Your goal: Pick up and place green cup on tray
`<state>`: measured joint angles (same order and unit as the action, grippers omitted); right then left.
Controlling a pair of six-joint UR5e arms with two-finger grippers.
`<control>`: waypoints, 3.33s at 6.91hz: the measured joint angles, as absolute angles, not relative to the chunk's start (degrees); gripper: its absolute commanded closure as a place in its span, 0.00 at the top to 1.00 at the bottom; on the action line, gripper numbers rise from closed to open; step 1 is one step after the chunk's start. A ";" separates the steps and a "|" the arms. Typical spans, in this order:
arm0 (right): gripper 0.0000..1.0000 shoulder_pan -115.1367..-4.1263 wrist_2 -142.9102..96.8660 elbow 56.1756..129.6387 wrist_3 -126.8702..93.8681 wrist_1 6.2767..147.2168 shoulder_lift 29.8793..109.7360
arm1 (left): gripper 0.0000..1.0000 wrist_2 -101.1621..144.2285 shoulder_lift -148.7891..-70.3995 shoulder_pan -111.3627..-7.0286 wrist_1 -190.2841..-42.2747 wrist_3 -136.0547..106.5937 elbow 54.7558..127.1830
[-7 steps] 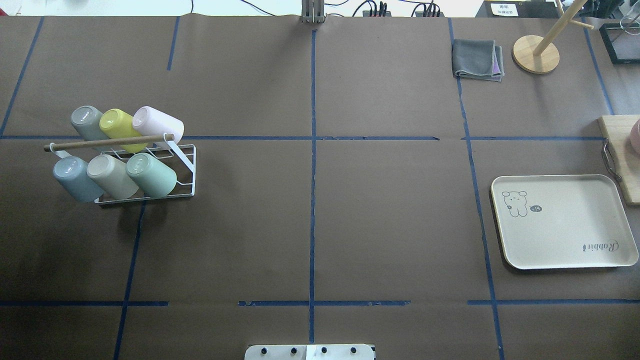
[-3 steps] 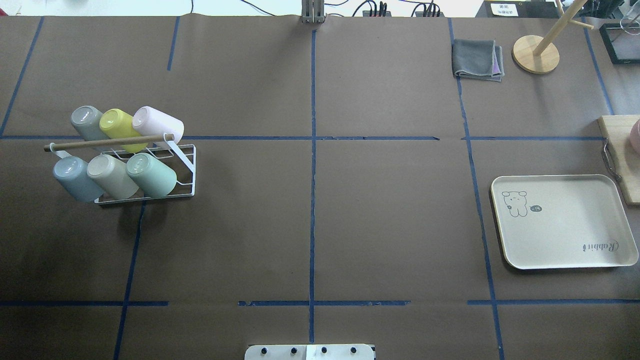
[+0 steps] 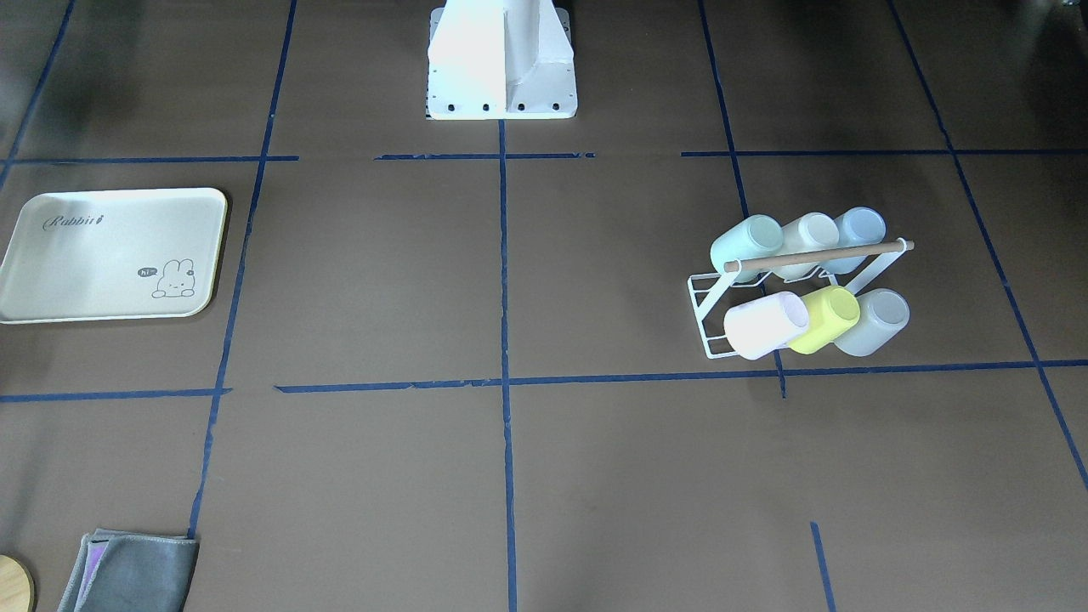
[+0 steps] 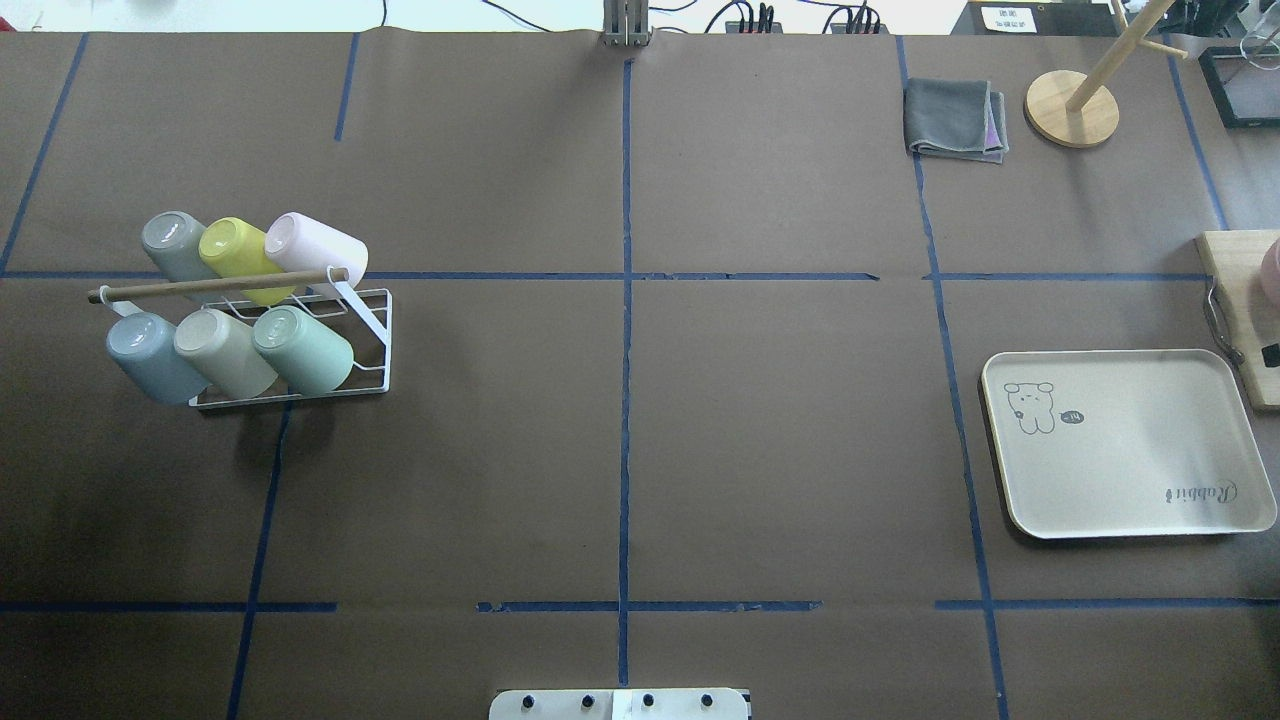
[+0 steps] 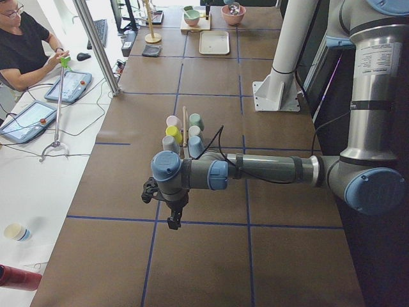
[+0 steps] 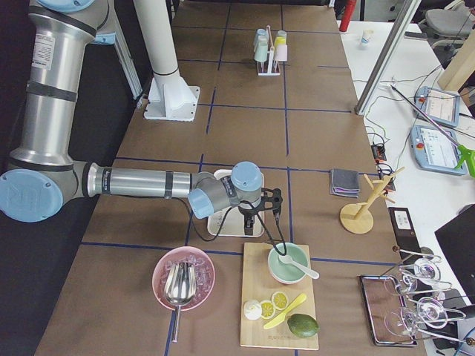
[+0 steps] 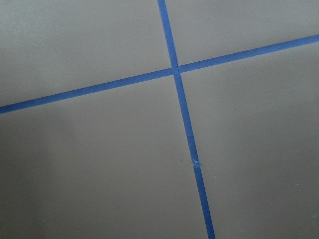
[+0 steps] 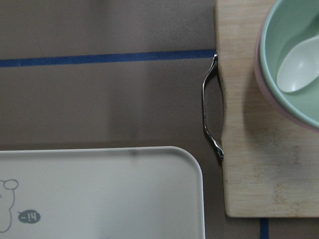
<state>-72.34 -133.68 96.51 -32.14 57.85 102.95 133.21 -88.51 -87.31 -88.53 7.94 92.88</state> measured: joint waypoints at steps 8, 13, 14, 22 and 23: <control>0.73 -62.00 -128.16 87.25 -44.65 39.06 105.91 | 1.00 133.33 -88.62 -87.27 -88.68 6.97 93.89; 0.22 -61.91 -128.63 85.64 -44.60 38.94 106.17 | 1.00 133.33 -88.74 -87.27 -88.68 7.09 94.11; 0.05 -61.89 -128.71 85.64 -44.60 38.94 106.17 | 1.00 133.33 -88.79 -87.28 -88.66 7.11 94.05; 0.00 -63.58 -133.58 93.03 -44.65 38.57 105.95 | 1.00 133.28 -89.64 -87.28 -88.59 6.95 93.90; 0.00 -64.79 -135.87 94.88 -45.17 38.55 105.86 | 1.00 133.26 -89.65 -87.28 -88.57 6.94 93.88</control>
